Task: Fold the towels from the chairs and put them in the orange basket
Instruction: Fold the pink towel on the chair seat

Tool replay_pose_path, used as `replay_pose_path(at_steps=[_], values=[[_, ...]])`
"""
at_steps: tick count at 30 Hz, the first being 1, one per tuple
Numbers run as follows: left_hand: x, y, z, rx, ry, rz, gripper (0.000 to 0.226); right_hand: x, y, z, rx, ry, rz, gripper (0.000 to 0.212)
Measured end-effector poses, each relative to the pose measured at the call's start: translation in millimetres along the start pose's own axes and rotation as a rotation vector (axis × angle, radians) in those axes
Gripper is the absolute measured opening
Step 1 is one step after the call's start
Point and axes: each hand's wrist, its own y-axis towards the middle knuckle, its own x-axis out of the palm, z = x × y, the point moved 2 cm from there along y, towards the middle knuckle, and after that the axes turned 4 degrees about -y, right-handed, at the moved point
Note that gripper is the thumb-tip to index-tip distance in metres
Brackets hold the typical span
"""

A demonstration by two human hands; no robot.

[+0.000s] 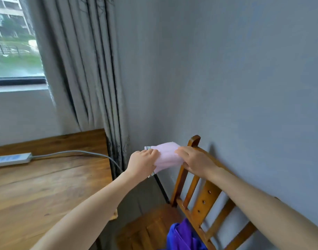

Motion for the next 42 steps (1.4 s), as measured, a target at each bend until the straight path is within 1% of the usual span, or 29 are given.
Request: replay_pose_path(at_steps=[4, 6, 11, 13, 15, 18, 20, 23, 24, 26, 30, 32, 33, 34, 35, 36, 38, 42], values=[[-44.0, 35.6, -1.5, 0.079, -0.009, 0.147, 0.042, -48.7, 20.9, 17.0, 0.047, -0.052, 0.126, 0.047], [-62.4, 50.5, -4.5, 0.117, 0.028, 0.226, 0.042, -70.9, 30.5, 22.1, 0.053, -0.075, 0.177, 0.046], [-103.7, 72.1, -20.0, 0.141, 0.124, 0.360, 0.043, -106.5, 61.7, 28.4, 0.008, -0.105, 0.289, 0.040], [-116.0, 69.6, -35.9, 0.126, 0.156, 0.390, 0.042, -110.5, 83.4, 25.2, -0.041, -0.096, 0.339, 0.037], [-125.3, 58.4, -50.0, 0.056, 0.235, 0.406, 0.043, -111.6, 105.0, 15.6, -0.125, -0.044, 0.368, 0.040], [-134.4, 29.7, -67.9, -0.021, 0.292, 0.361, 0.046, -101.6, 128.9, -6.5, -0.252, 0.011, 0.408, 0.046], [-139.1, -1.3, -75.8, -0.136, 0.388, 0.311, 0.049, -88.1, 142.7, -27.9, -0.382, 0.097, 0.385, 0.053], [-147.9, -58.1, -81.6, -0.304, 0.460, 0.272, 0.053, -68.2, 158.6, -68.2, -0.541, 0.163, 0.334, 0.053], [-152.0, -84.6, -77.9, -0.409, 0.495, 0.247, 0.053, -61.4, 158.7, -90.5, -0.617, 0.195, 0.309, 0.054], [-156.0, -127.6, -71.5, -0.515, 0.490, 0.211, 0.051, -52.6, 156.8, -124.4, -0.703, 0.220, 0.324, 0.052], [-168.6, -220.2, -26.6, -0.820, 0.615, 0.165, 0.043, -50.2, 132.8, -202.4, -0.953, 0.383, 0.284, 0.061], [-173.1, -259.8, -9.2, -0.902, 0.621, 0.116, 0.044, -54.4, 116.7, -234.3, -1.000, 0.426, 0.286, 0.053], [-179.9, -282.3, 6.0, -0.992, 0.640, 0.052, 0.044, -60.0, 103.2, -254.7, -1.039, 0.473, 0.251, 0.045], [-188.8, -305.2, 23.2, -1.077, 0.676, 0.044, 0.043, -63.6, 87.9, -277.9, -1.091, 0.481, 0.184, 0.041], [-196.9, -327.2, 38.5, -1.122, 0.705, 0.063, 0.043, -68.0, 73.8, -298.8, -1.132, 0.497, 0.154, 0.039], [-205.9, -348.7, 53.7, -1.163, 0.702, 0.067, 0.043, -72.7, 61.0, -317.8, -1.174, 0.519, 0.160, 0.039], [-218.6, -382.0, 79.6, -1.261, 0.692, 0.015, 0.048, -83.3, 40.2, -349.4, -1.250, 0.585, 0.141, 0.040], [-235.2, -422.8, 122.9, -1.380, 0.719, -0.005, 0.052, -103.1, 10.6, -394.4, -1.356, 0.608, 0.135, 0.041]])
